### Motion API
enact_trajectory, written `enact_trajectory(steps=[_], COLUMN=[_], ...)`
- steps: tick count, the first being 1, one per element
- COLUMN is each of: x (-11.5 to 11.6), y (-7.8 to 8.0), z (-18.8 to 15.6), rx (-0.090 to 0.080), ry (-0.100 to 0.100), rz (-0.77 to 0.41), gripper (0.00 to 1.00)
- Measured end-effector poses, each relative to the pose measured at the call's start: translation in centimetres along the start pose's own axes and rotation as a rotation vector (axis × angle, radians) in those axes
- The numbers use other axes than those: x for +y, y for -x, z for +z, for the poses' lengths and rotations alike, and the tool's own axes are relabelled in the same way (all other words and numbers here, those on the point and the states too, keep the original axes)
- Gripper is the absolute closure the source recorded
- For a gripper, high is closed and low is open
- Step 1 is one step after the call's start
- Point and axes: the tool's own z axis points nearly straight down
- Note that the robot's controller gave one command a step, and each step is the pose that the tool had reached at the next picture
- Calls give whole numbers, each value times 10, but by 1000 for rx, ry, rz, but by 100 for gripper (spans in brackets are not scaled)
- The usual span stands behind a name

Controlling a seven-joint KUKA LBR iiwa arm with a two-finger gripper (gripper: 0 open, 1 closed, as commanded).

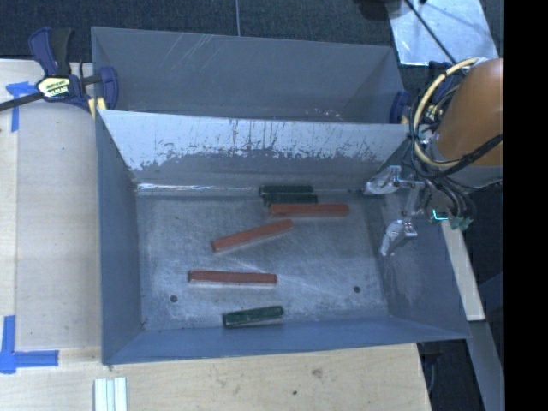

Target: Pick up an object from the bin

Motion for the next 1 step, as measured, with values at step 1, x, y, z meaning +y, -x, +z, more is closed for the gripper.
enact_trajectory(steps=[1], x=[0], y=[2], z=[-4], rx=[-8], ry=[-1], rz=[-3], gripper=[0])
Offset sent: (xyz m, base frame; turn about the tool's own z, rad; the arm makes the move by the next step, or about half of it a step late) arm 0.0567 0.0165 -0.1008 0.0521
